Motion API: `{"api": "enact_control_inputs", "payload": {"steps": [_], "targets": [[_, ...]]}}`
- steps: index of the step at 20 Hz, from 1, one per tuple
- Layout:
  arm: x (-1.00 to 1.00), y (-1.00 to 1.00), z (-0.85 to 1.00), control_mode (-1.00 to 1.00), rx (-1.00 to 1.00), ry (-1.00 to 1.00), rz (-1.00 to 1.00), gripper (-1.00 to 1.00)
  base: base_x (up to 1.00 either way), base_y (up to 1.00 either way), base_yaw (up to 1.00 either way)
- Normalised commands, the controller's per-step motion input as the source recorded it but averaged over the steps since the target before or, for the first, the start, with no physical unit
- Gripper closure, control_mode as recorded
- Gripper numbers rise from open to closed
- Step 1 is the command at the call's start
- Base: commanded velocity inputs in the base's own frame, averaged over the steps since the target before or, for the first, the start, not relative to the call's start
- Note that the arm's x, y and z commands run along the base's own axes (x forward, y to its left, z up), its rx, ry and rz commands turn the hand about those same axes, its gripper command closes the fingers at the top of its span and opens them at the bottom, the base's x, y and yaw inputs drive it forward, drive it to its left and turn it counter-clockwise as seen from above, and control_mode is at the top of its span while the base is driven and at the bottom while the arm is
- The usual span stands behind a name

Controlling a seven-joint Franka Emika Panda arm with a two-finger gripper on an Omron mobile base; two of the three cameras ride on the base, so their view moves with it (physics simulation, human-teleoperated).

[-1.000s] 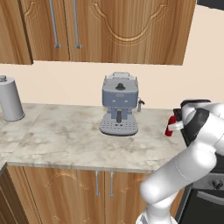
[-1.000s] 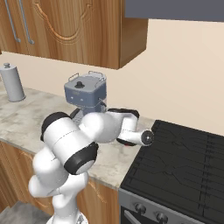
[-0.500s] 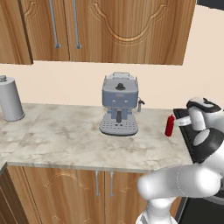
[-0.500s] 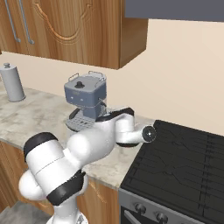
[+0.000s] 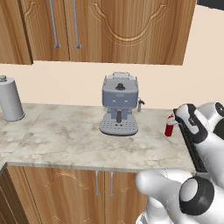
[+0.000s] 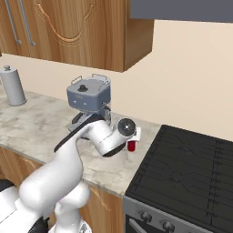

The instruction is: Collect the turmeric, ketchup, and shaker from the cabinet and place them next to the stove.

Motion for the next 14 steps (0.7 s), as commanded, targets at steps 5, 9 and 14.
{"api": "enact_control_inputs", "payload": {"steps": [5, 9, 14], "targets": [[-0.78, 0.98, -0.04, -1.00, 0.00, 0.18, -0.15, -1.00, 0.00, 0.00, 0.00], [-0.79, 0.98, -0.25, -1.00, -0.02, 0.15, -0.11, -1.00, 0.00, 0.00, 0.00], [-0.15, 0.47, -0.27, -1.00, -0.12, 0.04, -0.02, -1.00, 0.00, 0.00, 0.00]]}}
